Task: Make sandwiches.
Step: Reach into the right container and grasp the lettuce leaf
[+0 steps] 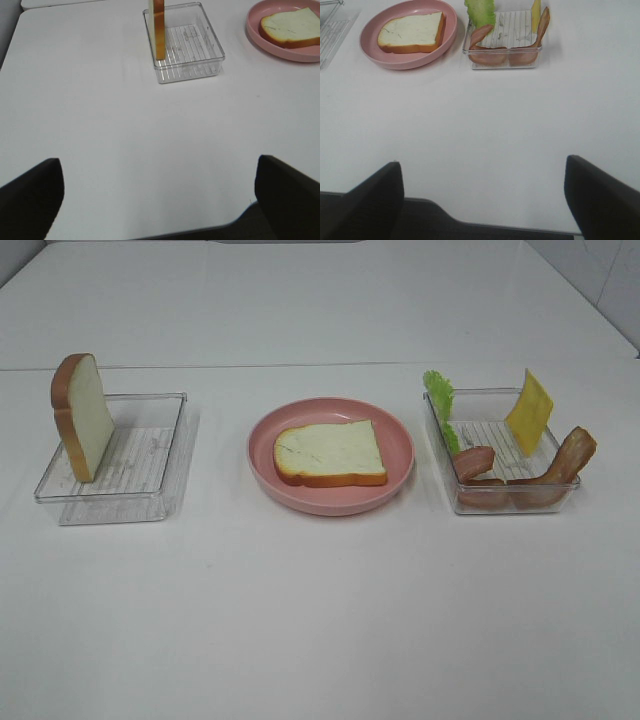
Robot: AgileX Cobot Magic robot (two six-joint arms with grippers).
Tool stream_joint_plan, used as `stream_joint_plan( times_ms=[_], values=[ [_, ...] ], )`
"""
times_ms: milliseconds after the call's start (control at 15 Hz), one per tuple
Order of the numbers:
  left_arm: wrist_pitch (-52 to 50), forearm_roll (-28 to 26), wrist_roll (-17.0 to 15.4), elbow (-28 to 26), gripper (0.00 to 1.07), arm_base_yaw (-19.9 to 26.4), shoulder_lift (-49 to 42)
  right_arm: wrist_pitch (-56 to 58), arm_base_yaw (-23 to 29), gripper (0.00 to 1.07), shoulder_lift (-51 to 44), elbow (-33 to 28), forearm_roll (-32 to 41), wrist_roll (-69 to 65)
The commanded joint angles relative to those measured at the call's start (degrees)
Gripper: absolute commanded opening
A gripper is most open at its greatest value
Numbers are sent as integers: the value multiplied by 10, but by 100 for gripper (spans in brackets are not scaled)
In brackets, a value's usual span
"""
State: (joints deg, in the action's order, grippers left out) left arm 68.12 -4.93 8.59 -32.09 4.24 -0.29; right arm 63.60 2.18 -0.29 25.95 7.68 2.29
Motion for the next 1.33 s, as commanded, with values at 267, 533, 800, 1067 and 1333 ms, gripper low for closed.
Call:
stream_joint_plan(
  times_ms=[267, 533, 800, 1067, 1333],
  values=[
    [-66, 22, -58, 25, 95, -2, -11, -6, -1, 85, -9, -1, 3, 1],
    [-68, 35, -86, 25, 95, -2, -11, -6, -1, 85, -10, -1, 1, 1],
    [-68, 35, -86, 25, 95, -2, -11, -5, -1, 85, 14, 5, -2, -13],
    [-68, 35, -86, 25, 95, -2, -11, 6, -1, 84, 221, 79, -4, -10],
    [-68, 35, -86, 25, 95, -2, -11, -40, -1, 86, 559, 259, -16, -52]
  ],
)
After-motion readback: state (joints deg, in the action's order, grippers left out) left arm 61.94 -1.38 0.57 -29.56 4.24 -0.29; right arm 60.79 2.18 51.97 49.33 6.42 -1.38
